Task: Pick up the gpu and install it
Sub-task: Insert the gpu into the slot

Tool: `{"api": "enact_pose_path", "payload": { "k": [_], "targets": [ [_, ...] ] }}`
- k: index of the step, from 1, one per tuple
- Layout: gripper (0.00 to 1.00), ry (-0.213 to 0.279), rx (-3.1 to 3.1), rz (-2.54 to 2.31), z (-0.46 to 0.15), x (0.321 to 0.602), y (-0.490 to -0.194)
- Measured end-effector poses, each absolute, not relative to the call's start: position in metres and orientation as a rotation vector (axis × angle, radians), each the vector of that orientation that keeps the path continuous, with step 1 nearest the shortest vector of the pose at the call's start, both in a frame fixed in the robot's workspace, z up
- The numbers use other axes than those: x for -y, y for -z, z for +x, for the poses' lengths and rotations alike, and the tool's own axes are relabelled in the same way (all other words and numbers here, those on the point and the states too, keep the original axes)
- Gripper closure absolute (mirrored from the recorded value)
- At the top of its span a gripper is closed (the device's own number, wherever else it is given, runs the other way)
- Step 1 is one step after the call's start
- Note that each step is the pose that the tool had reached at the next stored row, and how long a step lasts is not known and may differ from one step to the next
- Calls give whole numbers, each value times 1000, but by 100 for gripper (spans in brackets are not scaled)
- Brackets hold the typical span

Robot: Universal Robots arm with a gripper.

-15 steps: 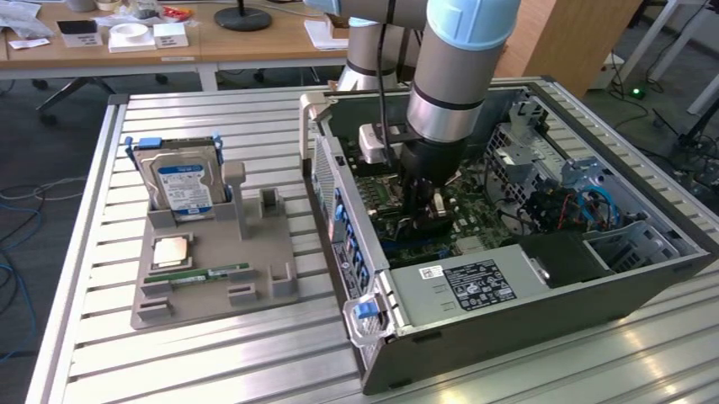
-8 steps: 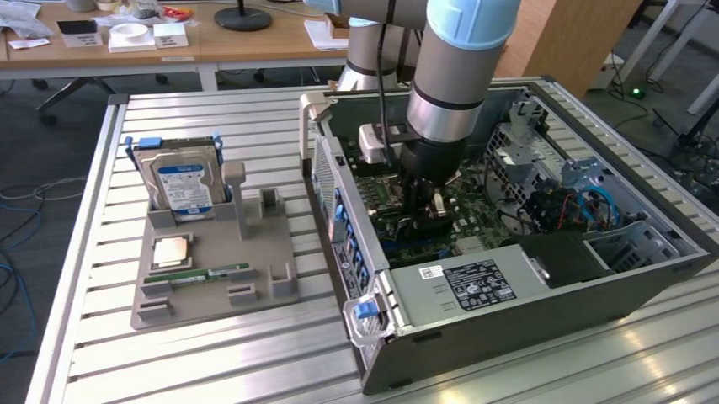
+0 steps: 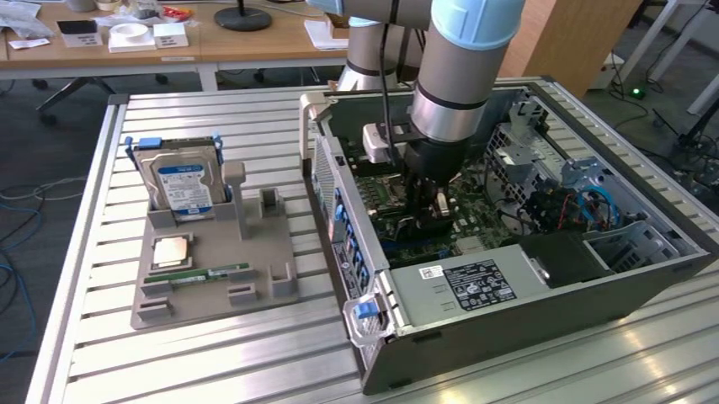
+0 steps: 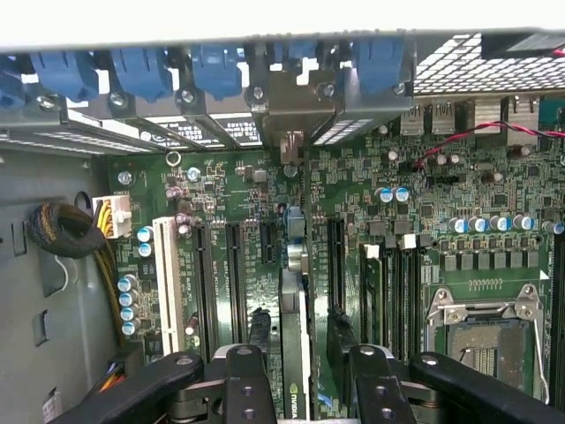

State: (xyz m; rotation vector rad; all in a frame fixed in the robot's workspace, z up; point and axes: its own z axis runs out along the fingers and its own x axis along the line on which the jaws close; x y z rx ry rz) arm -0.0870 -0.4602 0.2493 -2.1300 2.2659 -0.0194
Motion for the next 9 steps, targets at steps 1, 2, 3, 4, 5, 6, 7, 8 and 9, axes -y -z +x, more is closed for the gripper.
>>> {"api": "enact_pose_path", "payload": {
  "k": [1, 2, 3, 4, 5, 6, 7, 8, 9],
  "targets": [
    [60, 19, -2266, -2130, -87, 460, -249],
    [60, 20, -2266, -2130, -88, 460, -249],
    [60, 20, -2266, -2129, -88, 460, -249],
    [60, 20, -2266, -2129, -89, 460, -249],
    [60, 20, -2266, -2129, -89, 460, -249],
    [60, 20, -2266, -2129, -89, 460, -249],
    [60, 20, -2266, -2129, -89, 460, -249],
    [60, 20, -2266, -2129, -89, 460, -249],
    [60, 20, -2266, -2129, -89, 461, -249]
  ]
}}
